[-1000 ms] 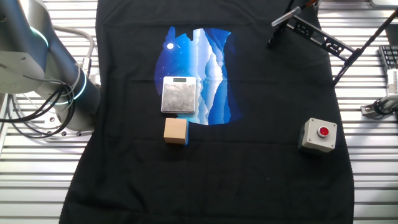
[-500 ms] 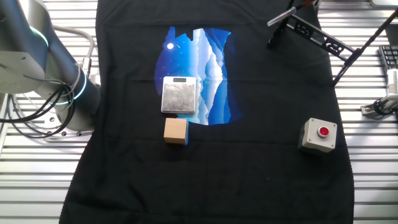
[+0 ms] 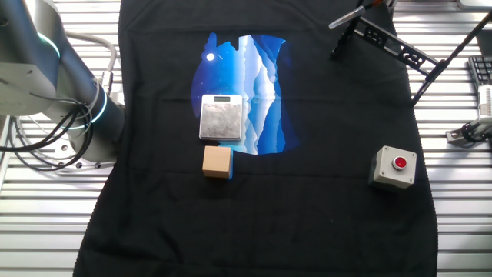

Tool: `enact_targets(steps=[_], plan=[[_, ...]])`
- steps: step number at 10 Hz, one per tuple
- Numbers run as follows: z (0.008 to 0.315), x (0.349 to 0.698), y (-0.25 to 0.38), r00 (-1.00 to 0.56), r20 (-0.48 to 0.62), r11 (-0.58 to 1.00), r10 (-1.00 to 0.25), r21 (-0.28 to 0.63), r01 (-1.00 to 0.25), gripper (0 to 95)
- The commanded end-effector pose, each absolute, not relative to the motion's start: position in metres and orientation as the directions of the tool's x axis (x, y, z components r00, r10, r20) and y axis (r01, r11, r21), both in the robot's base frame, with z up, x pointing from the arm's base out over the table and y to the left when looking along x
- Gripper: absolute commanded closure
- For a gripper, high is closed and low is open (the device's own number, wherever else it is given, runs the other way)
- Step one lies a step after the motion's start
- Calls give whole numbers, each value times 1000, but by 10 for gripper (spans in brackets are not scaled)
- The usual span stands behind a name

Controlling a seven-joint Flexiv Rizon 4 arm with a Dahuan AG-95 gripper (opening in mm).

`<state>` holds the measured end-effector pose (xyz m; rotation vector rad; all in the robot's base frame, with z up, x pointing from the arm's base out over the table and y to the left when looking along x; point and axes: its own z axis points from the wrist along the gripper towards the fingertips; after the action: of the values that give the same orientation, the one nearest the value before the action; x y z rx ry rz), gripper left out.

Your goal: Place the brush on the pen rack

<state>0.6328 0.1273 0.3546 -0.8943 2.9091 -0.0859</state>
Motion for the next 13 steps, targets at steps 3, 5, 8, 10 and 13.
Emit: enact_targets(steps=[3, 5, 8, 10, 13], plan=[[354, 628, 129, -832, -83, 836, -548, -81, -542, 950], [354, 625, 128, -835, -91, 839, -543, -82, -538, 950], [352, 623, 129, -840, -97, 845, -534, -81, -528, 950], [351, 624, 130, -844, -99, 849, -528, -82, -521, 950], [349, 626, 133, -851, -102, 856, -516, -84, -509, 950]])
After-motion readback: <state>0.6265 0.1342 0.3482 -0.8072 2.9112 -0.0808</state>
